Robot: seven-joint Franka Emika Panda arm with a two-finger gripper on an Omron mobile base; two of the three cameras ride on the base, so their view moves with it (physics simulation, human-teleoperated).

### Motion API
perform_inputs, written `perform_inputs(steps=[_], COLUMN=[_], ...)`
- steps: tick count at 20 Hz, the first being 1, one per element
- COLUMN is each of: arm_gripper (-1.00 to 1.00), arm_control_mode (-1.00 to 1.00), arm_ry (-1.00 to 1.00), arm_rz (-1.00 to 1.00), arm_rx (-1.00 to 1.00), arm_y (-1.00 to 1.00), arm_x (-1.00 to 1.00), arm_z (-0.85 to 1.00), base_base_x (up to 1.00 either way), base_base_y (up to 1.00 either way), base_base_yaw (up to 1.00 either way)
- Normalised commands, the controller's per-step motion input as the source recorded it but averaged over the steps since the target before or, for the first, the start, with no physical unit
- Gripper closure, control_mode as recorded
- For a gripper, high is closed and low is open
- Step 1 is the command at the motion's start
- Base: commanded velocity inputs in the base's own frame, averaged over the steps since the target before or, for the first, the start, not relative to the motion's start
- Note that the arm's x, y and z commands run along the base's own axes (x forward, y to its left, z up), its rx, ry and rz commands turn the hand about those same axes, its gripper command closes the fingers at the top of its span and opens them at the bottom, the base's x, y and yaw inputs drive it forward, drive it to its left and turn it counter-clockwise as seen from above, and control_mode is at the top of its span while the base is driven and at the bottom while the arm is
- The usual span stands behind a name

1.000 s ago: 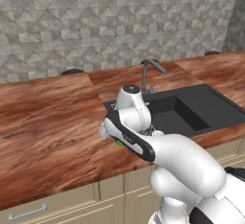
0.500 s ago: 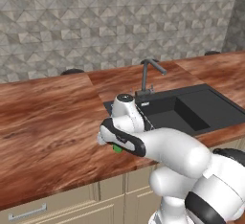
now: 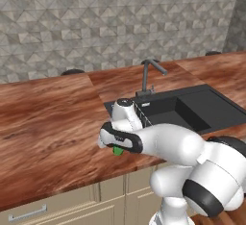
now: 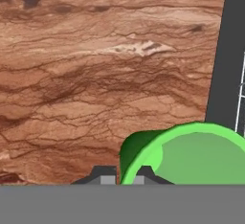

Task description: Pick the cup and bowl from the counter and place them on the counter next to the sink.

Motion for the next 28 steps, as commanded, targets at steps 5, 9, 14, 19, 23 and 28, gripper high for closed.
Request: perform_inputs(steps=[5,9,14,19,23,28], arm_gripper=[1.0,1.0,1.0,-1.0,-1.0,-1.0], arm_control_mode=[-1.0,-1.0,-1.0,-1.0,-1.0,-1.0], arm_ry=[0.0,0.0,0.0,0.0,-0.03,-0.29], arm_rz=[0.02,0.02,0.0,0.0,-0.01,0.0], arm_rx=[-0.01,-0.04,0.0,0.0,0.0,0.07], arm_y=[0.0,0.03,0.02,0.0,0.0,0.0], arm_x=[0.02,0.0,0.0,0.0,-0.24,-0.5], arm_z=[-0.41,-0.37,0.0,0.0,0.01,0.56], base_base_x=[0.0,0.0,0.0,0.0,0.0,0.0], base_base_y=[0.0,0.0,0.0,0.0,0.0,0.0], base_base_yaw=[0.0,0.0,0.0,0.0,0.0,0.0])
